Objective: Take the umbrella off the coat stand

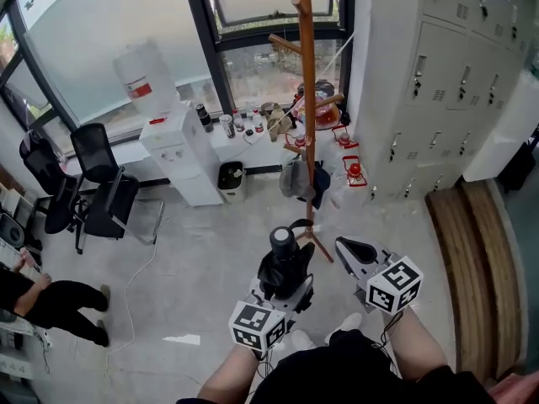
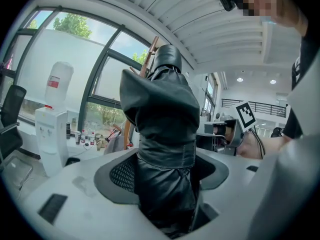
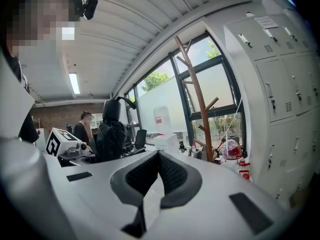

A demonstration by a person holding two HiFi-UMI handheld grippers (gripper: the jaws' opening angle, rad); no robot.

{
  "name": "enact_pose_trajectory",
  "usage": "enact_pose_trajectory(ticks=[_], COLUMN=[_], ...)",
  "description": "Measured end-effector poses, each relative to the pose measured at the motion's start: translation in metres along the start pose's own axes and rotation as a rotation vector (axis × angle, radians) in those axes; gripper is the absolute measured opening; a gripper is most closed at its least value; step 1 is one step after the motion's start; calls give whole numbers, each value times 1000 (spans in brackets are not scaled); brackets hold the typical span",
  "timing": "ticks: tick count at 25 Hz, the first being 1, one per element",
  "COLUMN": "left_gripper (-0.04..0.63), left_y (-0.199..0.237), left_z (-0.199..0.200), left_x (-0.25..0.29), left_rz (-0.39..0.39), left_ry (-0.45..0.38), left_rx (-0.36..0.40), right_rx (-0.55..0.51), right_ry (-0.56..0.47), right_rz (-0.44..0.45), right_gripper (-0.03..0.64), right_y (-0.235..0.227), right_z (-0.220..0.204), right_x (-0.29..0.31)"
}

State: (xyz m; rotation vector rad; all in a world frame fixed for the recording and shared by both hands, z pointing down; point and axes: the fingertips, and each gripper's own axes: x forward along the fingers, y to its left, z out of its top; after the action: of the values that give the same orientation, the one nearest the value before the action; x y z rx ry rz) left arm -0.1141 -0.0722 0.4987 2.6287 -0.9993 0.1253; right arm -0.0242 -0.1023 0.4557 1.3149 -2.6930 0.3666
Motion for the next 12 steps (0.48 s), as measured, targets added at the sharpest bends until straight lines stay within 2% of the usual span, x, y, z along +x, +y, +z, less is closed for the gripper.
enact_pose_trajectory(ticks=[12], left_gripper=[298], left_y=[-16], left_z=[-7], left_x=[4], left_rz=[-34], left_ry=[15], left_rx=[9], right_rx=[19], right_ry=[-28], right_rz=[-19], right_gripper=[54], right_y=[-2], right_z=[-7], right_x=[-14])
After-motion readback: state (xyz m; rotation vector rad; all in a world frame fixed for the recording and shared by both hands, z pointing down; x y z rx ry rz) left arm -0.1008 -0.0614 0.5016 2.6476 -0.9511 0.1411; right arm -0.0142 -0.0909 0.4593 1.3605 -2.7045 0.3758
